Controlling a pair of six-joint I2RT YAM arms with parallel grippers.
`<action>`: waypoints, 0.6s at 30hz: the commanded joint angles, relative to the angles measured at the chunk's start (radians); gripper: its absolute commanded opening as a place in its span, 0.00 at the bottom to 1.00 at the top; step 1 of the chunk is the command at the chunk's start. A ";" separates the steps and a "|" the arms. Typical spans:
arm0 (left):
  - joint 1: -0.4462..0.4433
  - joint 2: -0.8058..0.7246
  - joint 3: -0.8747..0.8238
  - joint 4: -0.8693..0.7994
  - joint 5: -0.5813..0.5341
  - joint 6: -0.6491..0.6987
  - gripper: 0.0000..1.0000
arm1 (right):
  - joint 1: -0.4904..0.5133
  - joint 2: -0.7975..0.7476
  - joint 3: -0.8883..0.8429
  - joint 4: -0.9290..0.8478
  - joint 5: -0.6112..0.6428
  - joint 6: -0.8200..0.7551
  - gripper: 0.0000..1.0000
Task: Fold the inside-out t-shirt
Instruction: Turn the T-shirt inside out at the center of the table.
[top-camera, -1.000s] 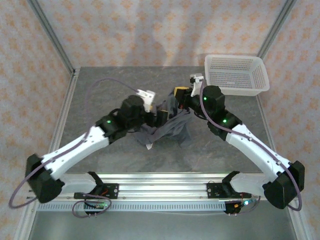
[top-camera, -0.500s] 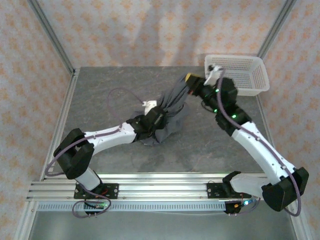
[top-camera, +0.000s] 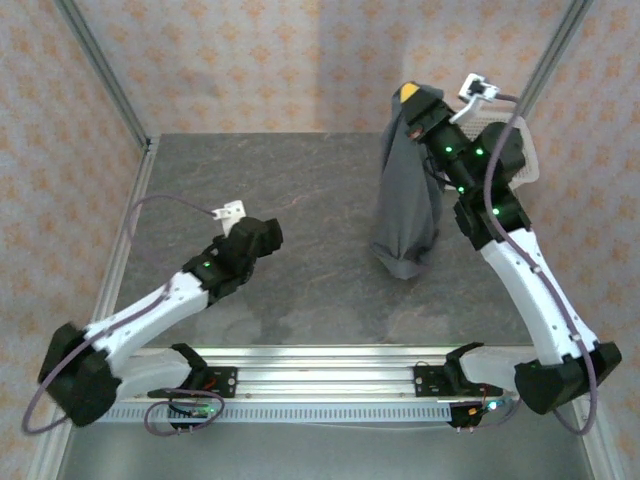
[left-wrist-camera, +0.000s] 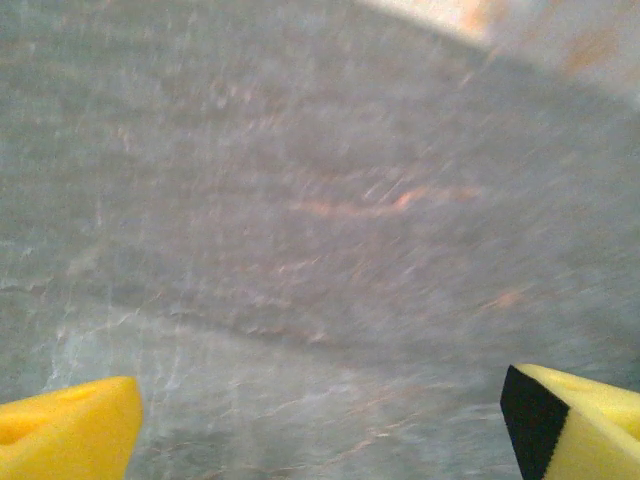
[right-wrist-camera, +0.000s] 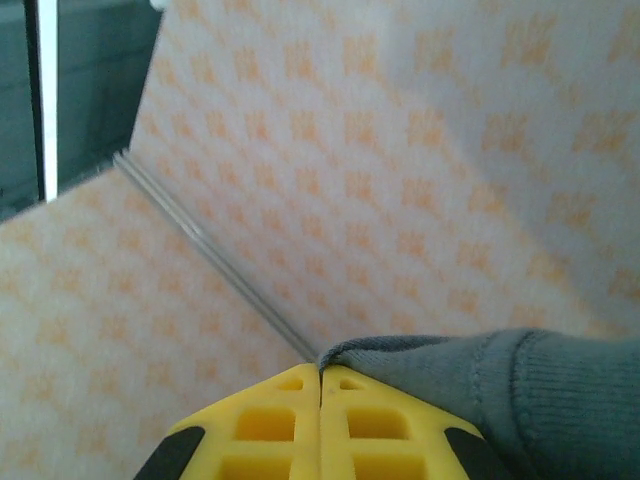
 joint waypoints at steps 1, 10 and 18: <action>0.011 -0.123 0.050 -0.043 0.080 0.074 1.00 | 0.045 0.045 -0.077 0.005 -0.261 -0.067 0.00; 0.044 -0.063 0.262 -0.283 0.194 0.113 1.00 | 0.418 0.146 -0.469 -0.223 -0.361 -0.404 0.35; 0.037 0.219 0.276 -0.177 0.603 0.185 0.98 | 0.156 -0.064 -0.558 -0.362 0.245 -0.170 0.62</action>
